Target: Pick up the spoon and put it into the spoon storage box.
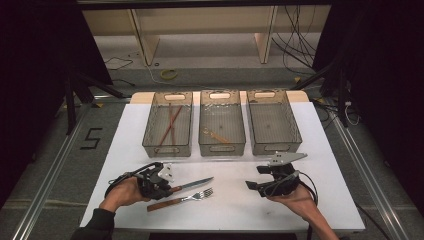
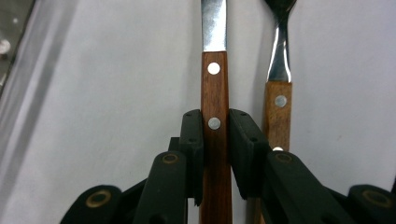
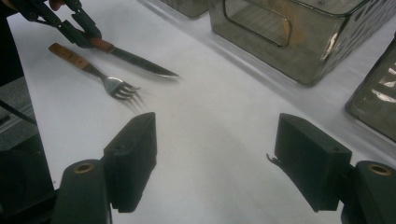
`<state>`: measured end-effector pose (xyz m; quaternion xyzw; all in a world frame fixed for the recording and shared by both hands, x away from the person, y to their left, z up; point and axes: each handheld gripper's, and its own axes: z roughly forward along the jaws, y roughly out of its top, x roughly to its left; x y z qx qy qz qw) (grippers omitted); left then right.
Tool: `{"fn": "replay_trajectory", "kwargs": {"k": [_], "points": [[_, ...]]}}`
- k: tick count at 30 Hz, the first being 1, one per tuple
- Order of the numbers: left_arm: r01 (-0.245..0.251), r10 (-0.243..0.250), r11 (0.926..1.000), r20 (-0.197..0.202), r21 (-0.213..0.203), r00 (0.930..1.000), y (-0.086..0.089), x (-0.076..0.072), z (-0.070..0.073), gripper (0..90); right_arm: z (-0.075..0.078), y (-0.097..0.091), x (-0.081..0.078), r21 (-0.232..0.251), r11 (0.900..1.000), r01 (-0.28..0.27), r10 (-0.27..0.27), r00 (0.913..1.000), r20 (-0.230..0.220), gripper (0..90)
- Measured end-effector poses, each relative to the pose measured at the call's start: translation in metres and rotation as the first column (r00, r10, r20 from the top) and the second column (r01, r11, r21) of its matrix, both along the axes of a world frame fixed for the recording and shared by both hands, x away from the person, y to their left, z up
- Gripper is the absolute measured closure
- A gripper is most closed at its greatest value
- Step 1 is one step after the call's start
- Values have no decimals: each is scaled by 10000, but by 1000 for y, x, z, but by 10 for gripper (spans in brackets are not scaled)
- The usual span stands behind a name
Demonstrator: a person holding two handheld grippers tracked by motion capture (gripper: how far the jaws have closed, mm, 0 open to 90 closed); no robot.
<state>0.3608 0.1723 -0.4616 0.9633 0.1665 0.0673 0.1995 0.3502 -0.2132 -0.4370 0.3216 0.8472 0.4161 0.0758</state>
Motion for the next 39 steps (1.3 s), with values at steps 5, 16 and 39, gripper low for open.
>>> {"fn": "replay_trajectory", "kwargs": {"k": [5, 16, 39], "points": [[50, -35, 9992, 388, -397, 9992, -9, -5, 12, 757, 2, 1, -1, 85, 10000, -34, 34, 10000, 66, 306], [842, -815, 9935, 378, -761, 9960, -49, -9, 16, 756, 23, 25, -8, 61, 9938, -1111, 1101, 9901, 872, 306], [2654, -2597, 9617, 815, -681, 9622, -99, -31, 31, 756, 4, 89, -15, -2300, 8905, -3927, 4098, 9117, 301, 415]]}}
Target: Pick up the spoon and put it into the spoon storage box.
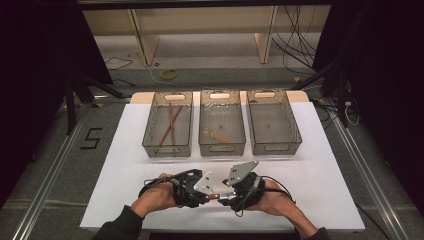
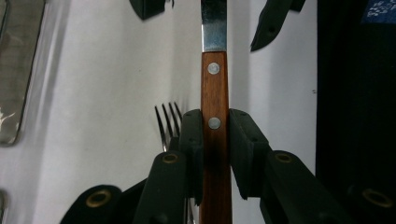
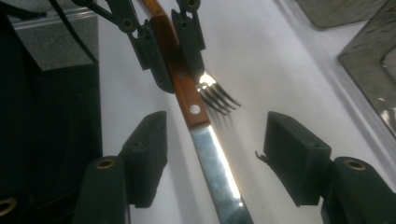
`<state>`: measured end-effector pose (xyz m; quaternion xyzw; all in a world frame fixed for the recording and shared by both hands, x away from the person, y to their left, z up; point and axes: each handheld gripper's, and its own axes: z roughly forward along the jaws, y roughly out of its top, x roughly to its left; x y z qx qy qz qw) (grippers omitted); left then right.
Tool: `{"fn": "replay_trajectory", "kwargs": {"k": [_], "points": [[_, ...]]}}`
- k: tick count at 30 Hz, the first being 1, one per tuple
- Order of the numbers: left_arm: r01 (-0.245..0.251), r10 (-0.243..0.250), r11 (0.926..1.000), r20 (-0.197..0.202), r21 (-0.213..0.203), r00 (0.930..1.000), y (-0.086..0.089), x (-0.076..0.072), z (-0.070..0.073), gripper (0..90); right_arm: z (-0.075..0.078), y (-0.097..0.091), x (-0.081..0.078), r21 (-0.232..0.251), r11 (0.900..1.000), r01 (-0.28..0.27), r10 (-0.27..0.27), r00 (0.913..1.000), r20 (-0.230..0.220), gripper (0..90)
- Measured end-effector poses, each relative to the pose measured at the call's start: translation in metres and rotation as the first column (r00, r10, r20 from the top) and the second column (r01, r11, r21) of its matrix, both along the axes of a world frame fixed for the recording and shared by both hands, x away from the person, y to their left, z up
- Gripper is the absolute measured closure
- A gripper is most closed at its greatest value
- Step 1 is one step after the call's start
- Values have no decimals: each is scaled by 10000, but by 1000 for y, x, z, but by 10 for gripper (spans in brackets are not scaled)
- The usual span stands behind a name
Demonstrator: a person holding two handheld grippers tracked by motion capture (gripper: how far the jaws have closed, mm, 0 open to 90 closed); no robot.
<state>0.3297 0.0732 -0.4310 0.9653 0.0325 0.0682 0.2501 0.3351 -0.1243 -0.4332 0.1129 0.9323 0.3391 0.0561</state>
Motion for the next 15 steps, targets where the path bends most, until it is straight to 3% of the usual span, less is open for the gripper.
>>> {"fn": "replay_trajectory", "kwargs": {"k": [5, 15], "points": [[126, -127, 9999, -17, -18, 9999, -3, -3, 0, 756, -5, 6, -2, -407, 9984, -384, 381, 9992, -75, 472], [417, -417, 9991, -101, 0, 9991, -5, -6, 0, 756, -10, 12, -4, -645, 9945, -831, 812, 9962, -309, 593]]}}
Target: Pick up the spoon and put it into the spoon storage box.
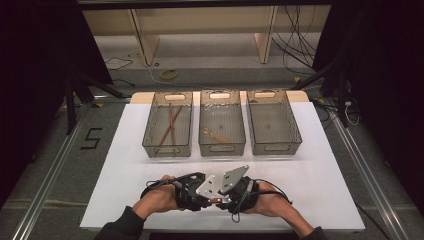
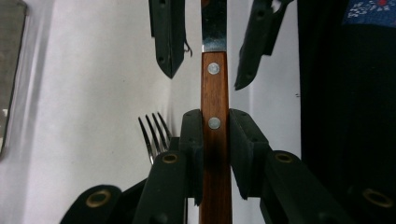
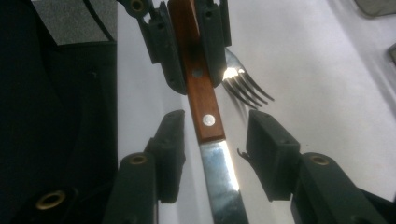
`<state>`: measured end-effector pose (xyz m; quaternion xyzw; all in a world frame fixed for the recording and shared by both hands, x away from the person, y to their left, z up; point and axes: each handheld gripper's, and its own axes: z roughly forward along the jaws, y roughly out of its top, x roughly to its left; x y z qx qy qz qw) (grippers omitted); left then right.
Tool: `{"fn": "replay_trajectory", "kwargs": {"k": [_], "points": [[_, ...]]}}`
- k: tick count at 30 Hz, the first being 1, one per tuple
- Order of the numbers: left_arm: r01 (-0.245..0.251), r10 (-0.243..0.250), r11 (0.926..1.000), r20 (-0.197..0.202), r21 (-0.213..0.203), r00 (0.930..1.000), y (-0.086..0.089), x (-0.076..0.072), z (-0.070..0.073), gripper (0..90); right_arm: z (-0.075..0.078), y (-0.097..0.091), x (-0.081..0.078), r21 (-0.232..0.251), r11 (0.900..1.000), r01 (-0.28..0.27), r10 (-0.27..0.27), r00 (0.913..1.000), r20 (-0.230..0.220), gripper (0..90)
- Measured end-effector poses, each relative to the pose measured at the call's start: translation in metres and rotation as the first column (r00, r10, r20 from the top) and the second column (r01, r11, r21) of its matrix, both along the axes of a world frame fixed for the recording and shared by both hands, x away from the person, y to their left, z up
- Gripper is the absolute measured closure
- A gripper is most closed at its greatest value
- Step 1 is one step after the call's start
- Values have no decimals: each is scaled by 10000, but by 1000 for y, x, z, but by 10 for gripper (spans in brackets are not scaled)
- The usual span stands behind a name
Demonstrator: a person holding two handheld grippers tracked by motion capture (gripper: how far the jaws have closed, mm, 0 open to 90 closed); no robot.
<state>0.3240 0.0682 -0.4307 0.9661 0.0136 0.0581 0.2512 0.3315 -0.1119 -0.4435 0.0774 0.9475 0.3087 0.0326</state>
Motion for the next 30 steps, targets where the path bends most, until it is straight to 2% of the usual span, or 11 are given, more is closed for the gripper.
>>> {"fn": "replay_trajectory", "kwargs": {"k": [9, 13, 16, 22, 26, 27, 30], "points": [[235, -235, 9997, 48, -25, 9997, 0, -2, 2, 755, -3, 2, -2, -132, 9990, -425, 422, 9989, -198, 731], [308, -308, 9995, 3, -16, 9995, 0, -2, 1, 754, -3, 2, -2, -168, 9978, -639, 636, 9978, -177, 747], [375, -375, 9993, 9, 18, 9993, 0, -2, 0, 751, -4, 2, -2, -158, 9984, -552, 545, 9978, -386, 754], [359, -359, 9994, -12, -9, 9994, 0, -1, 0, 736, -5, 3, -3, -239, 9967, -773, 765, 9965, -342, 777], [152, -154, 9996, -85, -230, 9998, 2, 1, -1, 719, -5, 2, -2, -219, 9971, -732, 726, 9970, -270, 782], [68, -68, 9997, 18, -247, 10000, 2, 1, 0, 708, -5, 2, -2, -221, 9972, -721, 716, 9971, -247, 782], [-263, 266, 9991, 82, -340, 9996, 5, 4, 1, 599, -4, 0, -1, -210, 9980, -599, 595, 9980, -192, 783]]}}
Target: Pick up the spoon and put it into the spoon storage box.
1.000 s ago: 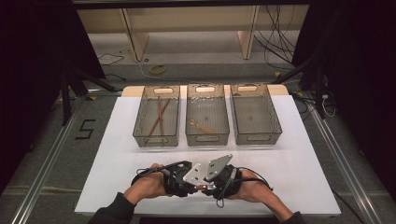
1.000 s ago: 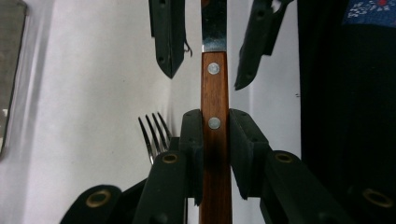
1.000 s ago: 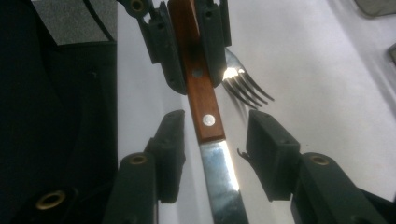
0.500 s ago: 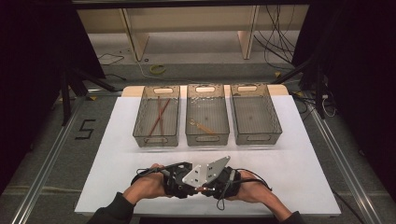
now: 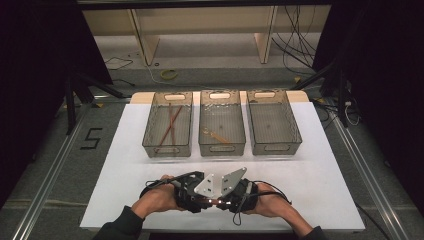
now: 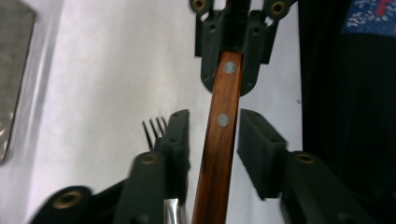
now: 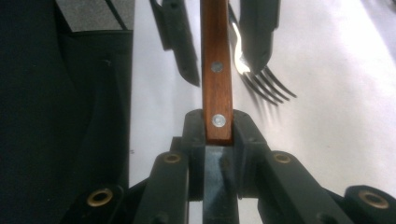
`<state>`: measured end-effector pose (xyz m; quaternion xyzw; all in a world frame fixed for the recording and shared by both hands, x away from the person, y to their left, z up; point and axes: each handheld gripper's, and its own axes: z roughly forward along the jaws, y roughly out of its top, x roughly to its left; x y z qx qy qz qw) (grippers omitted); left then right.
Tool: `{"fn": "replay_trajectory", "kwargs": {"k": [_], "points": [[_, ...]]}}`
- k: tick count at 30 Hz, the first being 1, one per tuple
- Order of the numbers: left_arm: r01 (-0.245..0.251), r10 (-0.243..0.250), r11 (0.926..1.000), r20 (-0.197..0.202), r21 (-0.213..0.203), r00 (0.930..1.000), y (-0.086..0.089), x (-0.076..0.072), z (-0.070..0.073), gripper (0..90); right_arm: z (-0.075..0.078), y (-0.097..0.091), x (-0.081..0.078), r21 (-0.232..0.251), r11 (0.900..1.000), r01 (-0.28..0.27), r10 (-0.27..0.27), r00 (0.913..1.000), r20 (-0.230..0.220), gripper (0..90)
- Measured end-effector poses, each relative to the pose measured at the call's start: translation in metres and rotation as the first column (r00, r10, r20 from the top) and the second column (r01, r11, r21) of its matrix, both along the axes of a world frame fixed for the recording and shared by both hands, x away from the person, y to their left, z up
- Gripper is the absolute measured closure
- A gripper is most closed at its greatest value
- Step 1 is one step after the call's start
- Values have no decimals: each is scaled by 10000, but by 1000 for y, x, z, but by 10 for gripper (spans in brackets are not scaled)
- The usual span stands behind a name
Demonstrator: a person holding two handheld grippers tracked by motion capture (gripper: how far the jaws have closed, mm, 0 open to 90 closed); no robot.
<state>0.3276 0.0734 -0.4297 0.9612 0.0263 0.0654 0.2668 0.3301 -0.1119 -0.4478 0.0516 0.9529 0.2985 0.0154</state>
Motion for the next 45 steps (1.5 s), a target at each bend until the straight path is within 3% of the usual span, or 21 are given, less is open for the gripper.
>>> {"fn": "replay_trajectory", "kwargs": {"k": [4, 7, 12, 16, 18, 21, 22, 23, 25, 33, 37, 45], "points": [[-751, 748, 9954, -77, -596, 9972, 7, 4, 3, 451, 1, -5, 4, -49, 9996, 292, -291, 9995, 144, 783], [-1357, 1349, 9858, -143, -990, 9908, 14, 8, 3, 370, 2, -10, 7, -42, 9983, 588, -587, 9981, 176, 783], [-2276, 2248, 9597, -360, -1646, 9738, 28, 13, 4, 298, 5, -24, 17, 106, 9923, 1236, -1238, 9917, 338, 783], [-2900, 2870, 9367, -444, -1962, 9569, 40, 15, 2, 264, 9, -36, 25, 251, 9826, 1843, -1854, 9813, 517, 783], [-3277, 3236, 9213, -546, -2092, 9446, 47, 17, -1, 255, 12, -42, 29, 365, 9767, 2116, -2134, 9755, 540, 783], [-3696, 3643, 9055, -645, -2087, 9290, 55, 19, -6, 237, 17, -50, 35, 541, 9664, 2512, -2545, 9648, 656, 783], [-3980, 3913, 8941, -741, -2055, 9173, 58, 21, -9, 234, 19, -54, 38, 580, 9628, 2640, -2678, 9609, 705, 783], [-4112, 4035, 8890, -801, -2016, 9115, 61, 22, -10, 226, 22, -58, 40, 657, 9566, 2839, -2883, 9549, 707, 783], [-4427, 4315, 8712, -993, -2123, 8966, 66, 24, -13, 221, 26, -64, 45, 756, 9465, 3136, -3188, 9452, 700, 783], [-5068, 4870, 8278, -1405, -2407, 8620, 82, 26, -20, 209, 41, -81, 64, 1106, 9092, 4014, -4109, 9078, 836, 783], [-5185, 4980, 8192, -1444, -2451, 8551, 87, 25, -22, 207, 48, -89, 74, 1264, 8877, 4427, -4549, 8856, 931, 783], [-5424, 5192, 8027, -1568, -2479, 8401, 96, 24, -26, 204, 59, -100, 93, 1404, 8547, 4998, -5141, 8525, 948, 783]]}}
